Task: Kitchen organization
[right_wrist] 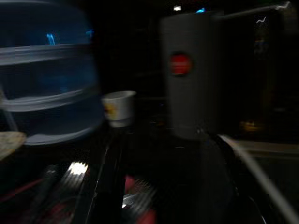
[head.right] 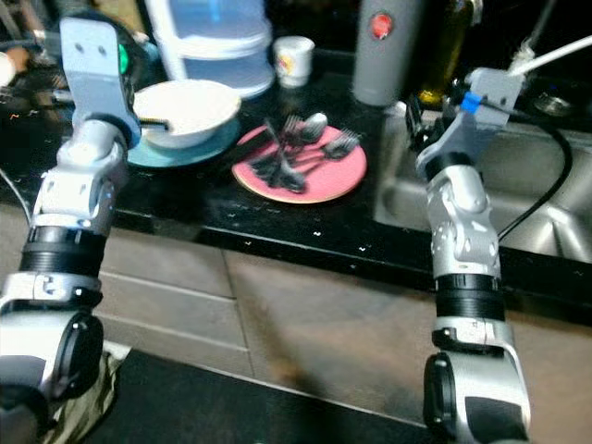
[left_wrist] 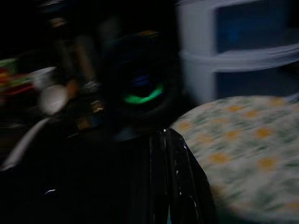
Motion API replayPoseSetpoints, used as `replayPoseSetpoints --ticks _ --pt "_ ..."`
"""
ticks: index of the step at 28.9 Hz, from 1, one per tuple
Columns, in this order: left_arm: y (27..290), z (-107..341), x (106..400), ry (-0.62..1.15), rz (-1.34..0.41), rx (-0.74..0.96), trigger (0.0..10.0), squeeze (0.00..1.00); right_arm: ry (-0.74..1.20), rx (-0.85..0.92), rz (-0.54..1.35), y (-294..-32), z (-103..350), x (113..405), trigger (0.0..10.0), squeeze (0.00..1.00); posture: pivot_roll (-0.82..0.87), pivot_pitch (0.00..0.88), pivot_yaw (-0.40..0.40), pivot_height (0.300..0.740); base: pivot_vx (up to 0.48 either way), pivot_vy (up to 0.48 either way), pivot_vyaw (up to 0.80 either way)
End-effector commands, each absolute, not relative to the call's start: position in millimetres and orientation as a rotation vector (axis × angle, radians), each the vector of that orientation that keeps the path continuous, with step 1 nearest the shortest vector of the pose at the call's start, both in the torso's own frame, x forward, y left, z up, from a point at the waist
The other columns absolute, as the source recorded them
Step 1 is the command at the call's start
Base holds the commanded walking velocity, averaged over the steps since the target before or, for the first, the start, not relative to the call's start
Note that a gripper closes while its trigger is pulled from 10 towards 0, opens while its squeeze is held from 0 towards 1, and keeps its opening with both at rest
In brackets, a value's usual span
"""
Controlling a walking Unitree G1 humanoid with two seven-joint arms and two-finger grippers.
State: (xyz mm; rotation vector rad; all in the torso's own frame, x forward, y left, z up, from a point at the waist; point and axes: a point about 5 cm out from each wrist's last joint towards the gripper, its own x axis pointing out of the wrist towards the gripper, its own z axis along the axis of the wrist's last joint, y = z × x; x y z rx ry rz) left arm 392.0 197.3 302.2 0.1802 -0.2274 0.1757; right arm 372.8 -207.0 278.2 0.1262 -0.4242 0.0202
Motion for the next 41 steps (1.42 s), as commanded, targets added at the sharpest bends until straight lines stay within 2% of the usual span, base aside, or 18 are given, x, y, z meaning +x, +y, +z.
replayPoseSetpoints --ticks 1,6,18,41 --pt "197.7 304.2 392.6 -0.238 0.175 0.183 10.0 0.0 -0.42 0.129 0.017 -206.9 276.6 373.0 10.0 0.0 0.09 0.041 -0.007 0.74 0.0 0.0 0.0" --pt "195.3 302.8 393.7 -0.235 0.166 0.182 10.0 0.0 -0.406 0.151 -0.002 -208.9 273.4 373.9 10.0 0.0 0.09 0.037 -0.006 0.74 0.0 0.0 0.0" --pt "191.3 300.7 394.4 -0.235 0.153 0.179 10.0 0.0 -0.388 0.148 -0.028 -212.3 270.5 374.8 10.0 0.0 0.08 0.034 -0.006 0.74 0.0 0.0 -0.74" --pt "187.2 298.9 396.3 -0.234 0.138 0.177 10.0 0.0 -0.442 0.15 -0.008 -210.3 275.0 367.1 10.0 0.0 0.07 0.036 0.012 0.74 0.0 0.0 0.0"
